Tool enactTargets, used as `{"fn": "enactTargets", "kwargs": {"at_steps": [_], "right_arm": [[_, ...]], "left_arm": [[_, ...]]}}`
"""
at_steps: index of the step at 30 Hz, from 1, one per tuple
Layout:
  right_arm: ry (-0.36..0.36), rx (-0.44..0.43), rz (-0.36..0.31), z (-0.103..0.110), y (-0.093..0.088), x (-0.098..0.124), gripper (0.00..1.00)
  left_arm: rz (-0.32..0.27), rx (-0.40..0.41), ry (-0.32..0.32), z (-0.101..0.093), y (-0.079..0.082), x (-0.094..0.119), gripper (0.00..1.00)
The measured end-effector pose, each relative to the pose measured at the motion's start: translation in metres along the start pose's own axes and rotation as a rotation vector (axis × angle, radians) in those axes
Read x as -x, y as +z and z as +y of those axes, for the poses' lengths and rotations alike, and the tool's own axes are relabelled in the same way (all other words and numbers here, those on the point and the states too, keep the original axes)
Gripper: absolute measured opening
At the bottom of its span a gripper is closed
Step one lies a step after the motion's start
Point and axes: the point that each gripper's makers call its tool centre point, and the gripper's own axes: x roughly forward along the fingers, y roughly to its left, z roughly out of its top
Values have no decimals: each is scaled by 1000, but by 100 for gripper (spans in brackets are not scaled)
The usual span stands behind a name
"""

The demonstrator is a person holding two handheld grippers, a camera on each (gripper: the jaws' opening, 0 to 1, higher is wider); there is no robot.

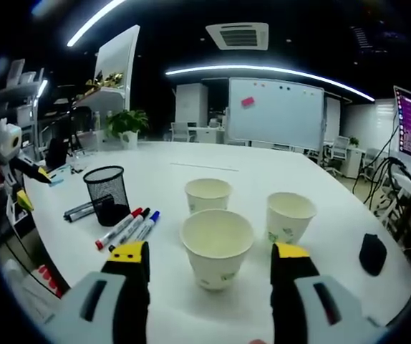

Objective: Place the scattered laser pointers and whiteboard markers into the pen holder and stack the scattered paper cups together

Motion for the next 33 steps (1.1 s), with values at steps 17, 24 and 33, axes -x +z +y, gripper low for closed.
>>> {"fn": "enactTargets", "kwargs": {"at_steps": [17,24,33], "right_arm": [[-13,-4,-9,-2,0,-4,69],[-24,7,-14,-3,-1,-7,70],[-41,1,-8,-8,-5,-13,70]], "left_arm": [[-4,-9,-1,-1,1,0,64],[-4,-5,-6,0,0,-1,64],[1,-3,-7,2,-2,-3,64]]}}
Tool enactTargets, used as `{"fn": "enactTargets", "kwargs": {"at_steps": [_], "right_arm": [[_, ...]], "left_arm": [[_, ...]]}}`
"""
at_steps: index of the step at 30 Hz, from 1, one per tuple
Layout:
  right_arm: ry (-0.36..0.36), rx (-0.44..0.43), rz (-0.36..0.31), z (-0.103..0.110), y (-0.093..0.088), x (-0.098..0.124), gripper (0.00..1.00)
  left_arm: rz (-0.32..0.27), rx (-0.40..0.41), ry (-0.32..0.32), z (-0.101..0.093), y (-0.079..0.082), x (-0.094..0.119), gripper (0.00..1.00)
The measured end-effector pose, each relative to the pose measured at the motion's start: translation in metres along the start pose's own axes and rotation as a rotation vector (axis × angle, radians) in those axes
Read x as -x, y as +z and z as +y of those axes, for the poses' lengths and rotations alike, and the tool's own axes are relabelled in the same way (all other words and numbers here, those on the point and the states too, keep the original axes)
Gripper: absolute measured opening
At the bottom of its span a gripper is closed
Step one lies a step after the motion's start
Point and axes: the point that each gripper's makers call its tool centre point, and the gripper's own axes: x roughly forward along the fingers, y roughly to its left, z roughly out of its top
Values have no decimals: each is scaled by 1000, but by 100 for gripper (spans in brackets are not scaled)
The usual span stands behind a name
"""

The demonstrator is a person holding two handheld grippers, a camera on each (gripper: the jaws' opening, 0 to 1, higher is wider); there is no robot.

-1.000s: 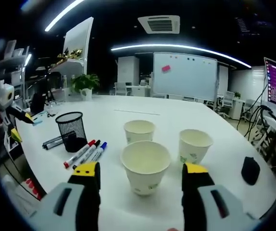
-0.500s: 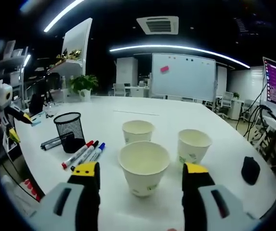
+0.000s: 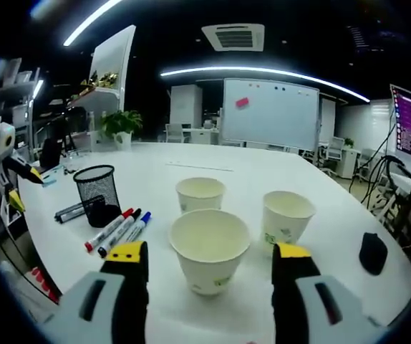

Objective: Place the scattered laser pointers and whiteboard markers into the pen holder and stack the scattered paper cups together

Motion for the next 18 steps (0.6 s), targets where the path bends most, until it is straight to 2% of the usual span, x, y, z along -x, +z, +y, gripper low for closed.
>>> {"fn": "enactTargets", "kwargs": {"at_steps": [18], "right_arm": [[-44,37,-4,-7,-3,-1,68]], "left_arm": [[8,-2,-18,-6,-5,-5,64]]}}
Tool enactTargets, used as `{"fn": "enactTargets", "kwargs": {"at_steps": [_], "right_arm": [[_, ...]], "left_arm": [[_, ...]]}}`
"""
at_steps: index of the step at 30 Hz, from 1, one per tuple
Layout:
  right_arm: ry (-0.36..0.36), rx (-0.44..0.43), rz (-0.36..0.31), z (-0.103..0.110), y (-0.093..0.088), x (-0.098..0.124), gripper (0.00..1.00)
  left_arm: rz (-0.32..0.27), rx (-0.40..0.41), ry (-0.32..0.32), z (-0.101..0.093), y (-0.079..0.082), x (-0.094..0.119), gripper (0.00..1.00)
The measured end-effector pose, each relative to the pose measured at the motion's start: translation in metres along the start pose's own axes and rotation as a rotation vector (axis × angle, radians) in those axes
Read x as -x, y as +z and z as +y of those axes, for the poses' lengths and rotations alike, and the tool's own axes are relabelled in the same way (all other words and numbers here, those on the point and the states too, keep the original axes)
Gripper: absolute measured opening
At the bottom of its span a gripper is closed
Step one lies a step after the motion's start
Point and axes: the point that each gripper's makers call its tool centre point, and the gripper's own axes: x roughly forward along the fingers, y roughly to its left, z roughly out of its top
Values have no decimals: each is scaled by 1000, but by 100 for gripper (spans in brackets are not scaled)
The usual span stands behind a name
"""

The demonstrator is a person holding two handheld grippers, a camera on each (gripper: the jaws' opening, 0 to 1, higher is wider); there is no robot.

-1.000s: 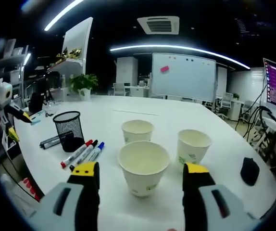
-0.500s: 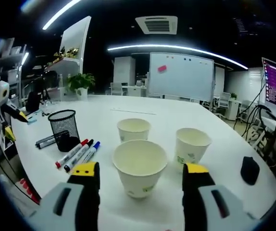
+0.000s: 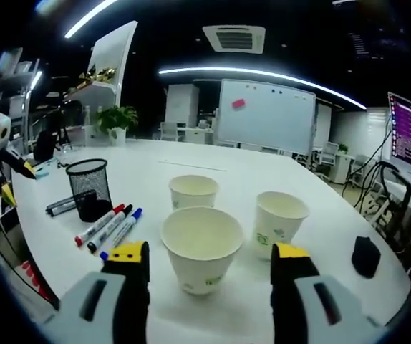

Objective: Place the scattered laser pointers and whiteboard markers into the pen holder and stack the scattered paper cups together

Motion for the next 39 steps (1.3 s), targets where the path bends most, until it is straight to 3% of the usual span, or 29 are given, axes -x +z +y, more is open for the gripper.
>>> {"fn": "enactTargets", "kwargs": {"at_steps": [39], "right_arm": [[20,-7,-57,4,9,-18,64]], "left_arm": [[13,-9,-6,-1,-4,0,63]]}}
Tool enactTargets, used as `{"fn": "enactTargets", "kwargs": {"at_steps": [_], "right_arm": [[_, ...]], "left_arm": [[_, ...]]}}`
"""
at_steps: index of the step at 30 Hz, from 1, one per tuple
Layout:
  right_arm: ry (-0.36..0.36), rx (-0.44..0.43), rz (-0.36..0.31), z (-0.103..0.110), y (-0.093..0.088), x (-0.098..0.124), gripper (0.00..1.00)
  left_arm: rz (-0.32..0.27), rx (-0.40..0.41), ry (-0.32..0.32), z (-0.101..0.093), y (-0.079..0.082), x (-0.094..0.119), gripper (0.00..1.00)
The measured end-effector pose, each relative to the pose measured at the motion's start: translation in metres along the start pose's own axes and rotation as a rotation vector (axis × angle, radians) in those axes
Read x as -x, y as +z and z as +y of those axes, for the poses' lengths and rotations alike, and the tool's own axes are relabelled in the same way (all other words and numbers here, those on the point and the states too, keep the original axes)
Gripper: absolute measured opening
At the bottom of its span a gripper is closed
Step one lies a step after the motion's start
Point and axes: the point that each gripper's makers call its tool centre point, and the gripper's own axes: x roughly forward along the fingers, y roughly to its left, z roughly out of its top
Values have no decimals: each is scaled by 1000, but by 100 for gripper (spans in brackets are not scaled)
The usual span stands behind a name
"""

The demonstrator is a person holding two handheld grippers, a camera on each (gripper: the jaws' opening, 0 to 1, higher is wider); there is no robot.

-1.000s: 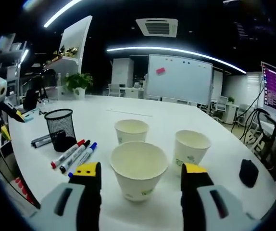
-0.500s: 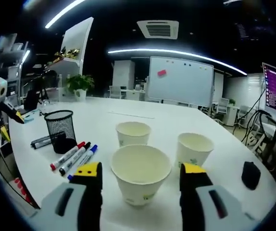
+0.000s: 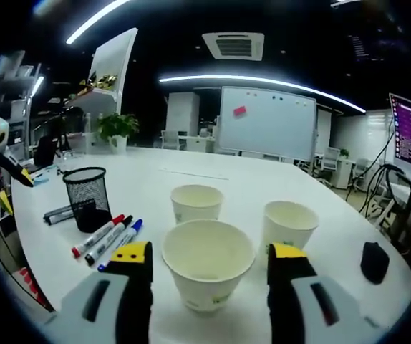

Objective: Place the scattered laser pointers and whiteboard markers into the pen holder and stack the scattered paper cups together

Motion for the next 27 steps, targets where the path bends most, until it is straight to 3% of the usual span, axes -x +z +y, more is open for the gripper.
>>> {"fn": "enactTargets", "kwargs": {"at_steps": [27], "right_arm": [[9,2,-30,5,6,-5,55]], "left_arm": [[6,9,18,5,-6,3,63]]}}
